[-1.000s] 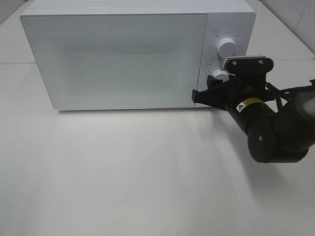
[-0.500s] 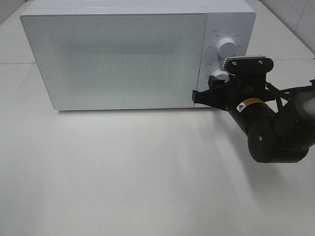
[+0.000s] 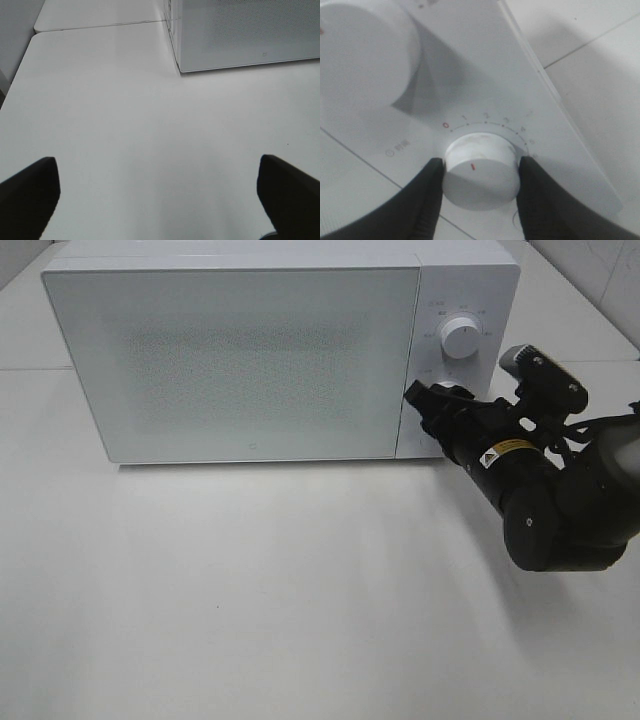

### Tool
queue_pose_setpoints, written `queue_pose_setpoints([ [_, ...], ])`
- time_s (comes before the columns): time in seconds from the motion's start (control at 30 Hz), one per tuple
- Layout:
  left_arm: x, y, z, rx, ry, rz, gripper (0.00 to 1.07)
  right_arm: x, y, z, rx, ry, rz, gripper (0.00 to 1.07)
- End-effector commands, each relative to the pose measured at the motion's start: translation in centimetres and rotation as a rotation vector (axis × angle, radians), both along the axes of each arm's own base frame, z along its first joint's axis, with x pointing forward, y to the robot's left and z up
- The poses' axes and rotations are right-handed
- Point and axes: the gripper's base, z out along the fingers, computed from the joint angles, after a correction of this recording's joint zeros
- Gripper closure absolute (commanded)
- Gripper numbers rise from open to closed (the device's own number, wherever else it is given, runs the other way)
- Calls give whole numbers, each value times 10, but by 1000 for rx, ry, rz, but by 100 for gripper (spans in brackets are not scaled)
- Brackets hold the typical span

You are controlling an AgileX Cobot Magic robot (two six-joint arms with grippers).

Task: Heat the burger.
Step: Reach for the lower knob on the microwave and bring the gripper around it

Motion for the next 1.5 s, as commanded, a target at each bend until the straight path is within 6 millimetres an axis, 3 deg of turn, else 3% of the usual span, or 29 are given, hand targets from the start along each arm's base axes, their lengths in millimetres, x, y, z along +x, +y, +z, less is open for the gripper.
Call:
queue_pose_setpoints([
  [0.03,-3,0,1,-12,-35,-6,2,2,2,6,294,-1,-50,87],
  [0.43,-3,0,1,-12,-35,-6,2,2,3,6,843,117,-142,84],
  [0.97,-3,0,1,-12,-35,-6,2,2,4,7,1238,206,-214,81],
  [1.5,-3,0,1,-12,-35,-6,2,1,4,3,1244,244,-241,75],
])
